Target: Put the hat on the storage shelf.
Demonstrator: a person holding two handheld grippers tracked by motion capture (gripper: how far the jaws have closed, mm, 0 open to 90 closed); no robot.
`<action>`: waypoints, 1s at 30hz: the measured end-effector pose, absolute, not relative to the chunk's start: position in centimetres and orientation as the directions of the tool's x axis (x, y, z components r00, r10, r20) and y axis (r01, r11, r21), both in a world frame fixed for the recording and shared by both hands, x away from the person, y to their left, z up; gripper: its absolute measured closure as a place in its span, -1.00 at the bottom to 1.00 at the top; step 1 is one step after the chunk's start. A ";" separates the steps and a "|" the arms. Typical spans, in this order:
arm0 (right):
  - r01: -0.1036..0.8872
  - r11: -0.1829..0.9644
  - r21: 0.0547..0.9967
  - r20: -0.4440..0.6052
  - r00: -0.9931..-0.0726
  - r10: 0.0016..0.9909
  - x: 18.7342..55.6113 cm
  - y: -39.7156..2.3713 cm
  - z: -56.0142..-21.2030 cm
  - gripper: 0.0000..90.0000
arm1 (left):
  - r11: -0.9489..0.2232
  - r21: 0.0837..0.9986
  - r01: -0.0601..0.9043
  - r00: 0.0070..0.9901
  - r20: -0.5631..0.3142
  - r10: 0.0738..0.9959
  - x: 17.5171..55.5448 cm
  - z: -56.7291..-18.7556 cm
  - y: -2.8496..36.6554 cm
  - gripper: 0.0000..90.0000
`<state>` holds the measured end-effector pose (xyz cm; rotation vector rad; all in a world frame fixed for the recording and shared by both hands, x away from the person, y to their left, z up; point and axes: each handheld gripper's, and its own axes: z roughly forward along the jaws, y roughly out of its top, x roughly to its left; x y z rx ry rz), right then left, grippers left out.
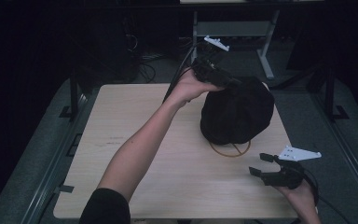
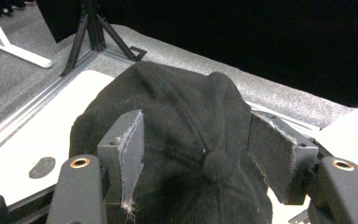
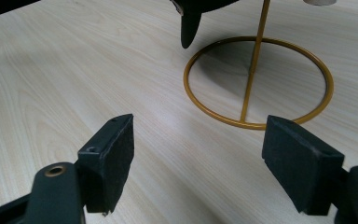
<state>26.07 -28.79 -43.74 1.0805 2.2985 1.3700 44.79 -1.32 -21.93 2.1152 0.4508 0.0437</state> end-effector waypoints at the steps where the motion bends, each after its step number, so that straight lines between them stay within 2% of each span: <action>1: 0.467 0.281 0.838 0.148 -0.691 0.707 26.1 -28.8 -43.7 -0.45 | -0.488 0.819 0.301 0.932 -0.143 0.333 44.8 -22.0 -1.1 -0.20; 18: 0.462 0.295 0.836 0.136 -0.695 0.706 26.0 -28.1 -43.8 -0.48 | -0.461 0.830 0.314 0.921 -0.149 0.359 42.2 -22.6 1.6 -0.25; 30: 0.451 0.295 0.842 0.134 -0.706 0.696 25.9 -27.3 -43.5 -0.50 | -0.424 0.838 0.343 0.901 -0.165 0.401 40.4 -24.6 5.3 -0.30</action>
